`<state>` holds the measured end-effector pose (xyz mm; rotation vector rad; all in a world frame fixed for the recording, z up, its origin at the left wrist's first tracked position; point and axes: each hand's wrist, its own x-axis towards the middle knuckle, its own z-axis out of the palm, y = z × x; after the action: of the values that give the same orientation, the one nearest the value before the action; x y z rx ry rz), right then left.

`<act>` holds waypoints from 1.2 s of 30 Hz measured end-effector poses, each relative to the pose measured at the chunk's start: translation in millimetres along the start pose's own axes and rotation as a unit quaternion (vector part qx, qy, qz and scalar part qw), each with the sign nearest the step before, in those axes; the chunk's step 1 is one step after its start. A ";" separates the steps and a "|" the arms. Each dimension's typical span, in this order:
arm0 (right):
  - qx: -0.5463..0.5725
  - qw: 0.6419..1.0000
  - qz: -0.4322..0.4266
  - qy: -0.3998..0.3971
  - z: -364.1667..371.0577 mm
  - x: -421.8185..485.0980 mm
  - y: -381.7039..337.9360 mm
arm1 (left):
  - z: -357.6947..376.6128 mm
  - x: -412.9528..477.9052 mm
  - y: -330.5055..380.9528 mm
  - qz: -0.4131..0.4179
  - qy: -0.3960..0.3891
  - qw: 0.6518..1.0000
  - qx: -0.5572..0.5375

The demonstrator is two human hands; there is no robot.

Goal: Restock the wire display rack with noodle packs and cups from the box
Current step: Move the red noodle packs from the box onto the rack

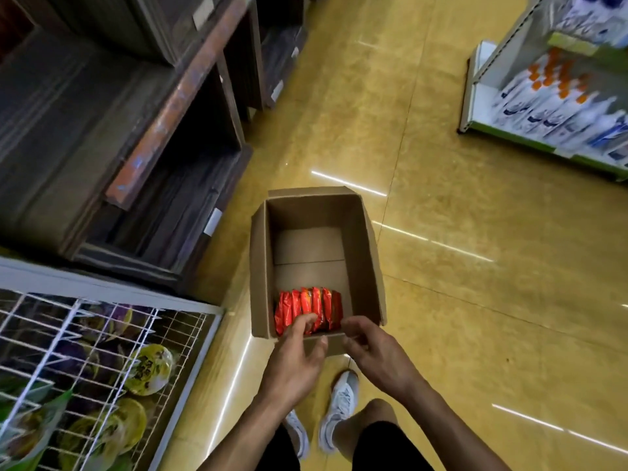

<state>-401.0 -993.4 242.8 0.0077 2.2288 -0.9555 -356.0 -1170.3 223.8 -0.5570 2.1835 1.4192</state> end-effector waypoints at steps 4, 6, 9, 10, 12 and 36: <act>-0.001 1.000 0.003 -0.007 25.2 48.6 44.2 | 24.8 39.8 -44.8 -0.027 -0.003 1.000 -0.004; 0.000 1.000 0.008 -0.009 36.7 75.5 69.3 | 39.2 64.2 -67.6 -0.037 -0.003 0.999 -0.009; 0.001 1.000 0.013 -0.015 48.3 110.3 100.6 | 58.7 99.0 -95.8 -0.036 -0.006 0.999 -0.012; 0.002 1.000 0.014 -0.017 50.2 118.9 107.6 | 62.8 108.3 -101.7 -0.035 -0.005 0.999 -0.012; 0.008 1.000 0.016 -0.018 56.1 138.9 126.0 | 74.1 130.6 -117.2 -0.036 0.001 0.999 -0.008; -0.268 0.958 -0.057 -0.085 127.0 343.3 240.4 | 130.7 344.5 -235.2 0.072 -0.068 0.968 0.232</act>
<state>-520.1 -986.4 -178.6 -0.4349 2.2728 -0.3642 -477.6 -1166.6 -196.1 -0.1310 2.3680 0.9233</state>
